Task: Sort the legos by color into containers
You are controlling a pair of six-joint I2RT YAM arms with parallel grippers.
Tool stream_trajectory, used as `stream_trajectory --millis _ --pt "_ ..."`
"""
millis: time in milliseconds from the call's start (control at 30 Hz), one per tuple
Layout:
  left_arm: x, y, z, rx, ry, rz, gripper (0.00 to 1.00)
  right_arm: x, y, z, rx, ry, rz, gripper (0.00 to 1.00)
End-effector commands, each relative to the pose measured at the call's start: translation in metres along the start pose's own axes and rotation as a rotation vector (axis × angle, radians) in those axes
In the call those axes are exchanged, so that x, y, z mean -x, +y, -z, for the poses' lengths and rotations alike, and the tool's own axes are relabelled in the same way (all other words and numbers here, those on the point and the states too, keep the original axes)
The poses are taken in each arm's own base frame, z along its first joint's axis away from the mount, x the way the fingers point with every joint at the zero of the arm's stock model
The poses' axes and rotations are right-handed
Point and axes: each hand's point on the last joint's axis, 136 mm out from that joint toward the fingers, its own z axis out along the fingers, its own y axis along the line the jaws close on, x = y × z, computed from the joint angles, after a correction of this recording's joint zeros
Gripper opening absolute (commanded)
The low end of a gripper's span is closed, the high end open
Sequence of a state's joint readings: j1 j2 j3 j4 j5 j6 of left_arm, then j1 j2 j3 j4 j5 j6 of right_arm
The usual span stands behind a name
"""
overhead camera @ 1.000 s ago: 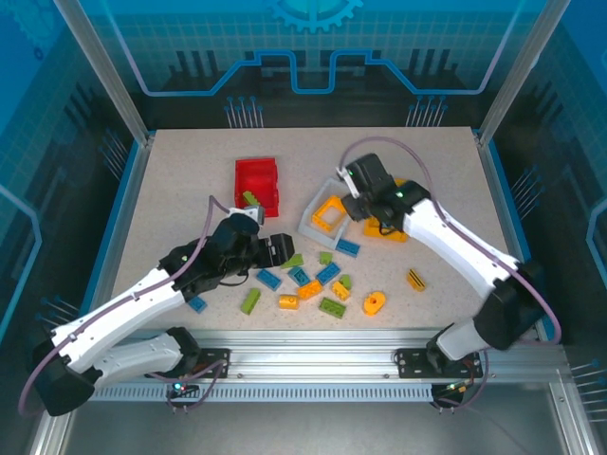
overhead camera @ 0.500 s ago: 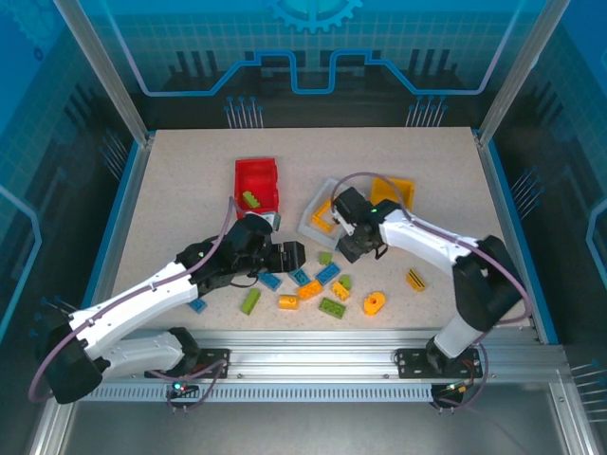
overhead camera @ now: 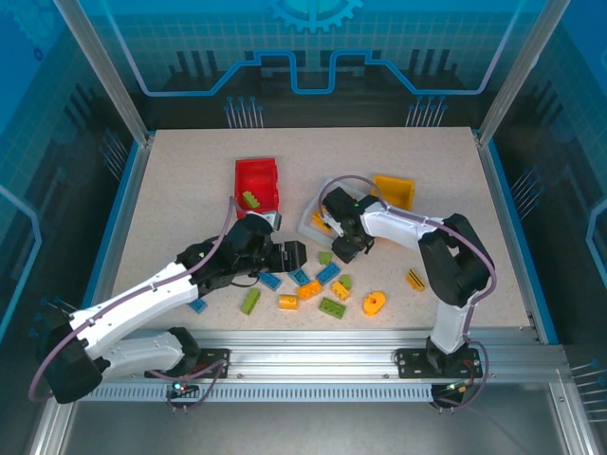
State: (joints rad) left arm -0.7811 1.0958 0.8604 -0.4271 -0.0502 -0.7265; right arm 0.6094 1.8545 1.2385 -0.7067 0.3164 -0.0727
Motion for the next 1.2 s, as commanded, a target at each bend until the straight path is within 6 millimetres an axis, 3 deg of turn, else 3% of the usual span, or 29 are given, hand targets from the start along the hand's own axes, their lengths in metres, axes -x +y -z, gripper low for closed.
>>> stream_trajectory --millis 0,267,467,567,733,1000,1167 --pt "-0.007 0.0 -0.002 -0.014 0.018 -0.005 0.77 0.01 -0.001 -0.005 0.045 -0.005 0.003 0.71" --pt "-0.007 -0.001 -0.004 -0.014 0.019 -0.004 0.77 0.012 0.004 -0.012 0.092 0.005 -0.015 0.64" --pt "-0.007 -0.001 -0.005 -0.017 0.02 0.003 0.77 0.005 0.008 -0.022 0.097 0.027 -0.032 0.49" --pt "-0.007 -0.001 -0.004 -0.017 0.019 0.0 0.77 0.004 0.008 -0.019 0.088 0.017 -0.036 0.42" --pt "-0.006 -0.002 -0.004 -0.017 0.015 0.002 0.77 -0.002 0.009 -0.014 0.083 0.015 -0.047 0.39" --pt "-0.004 -0.004 -0.005 -0.029 0.008 0.007 0.77 -0.028 0.005 0.014 0.035 -0.01 -0.136 0.3" --pt "0.001 -0.012 -0.006 -0.055 0.001 0.01 0.77 -0.046 -0.012 0.045 -0.008 -0.075 -0.259 0.27"
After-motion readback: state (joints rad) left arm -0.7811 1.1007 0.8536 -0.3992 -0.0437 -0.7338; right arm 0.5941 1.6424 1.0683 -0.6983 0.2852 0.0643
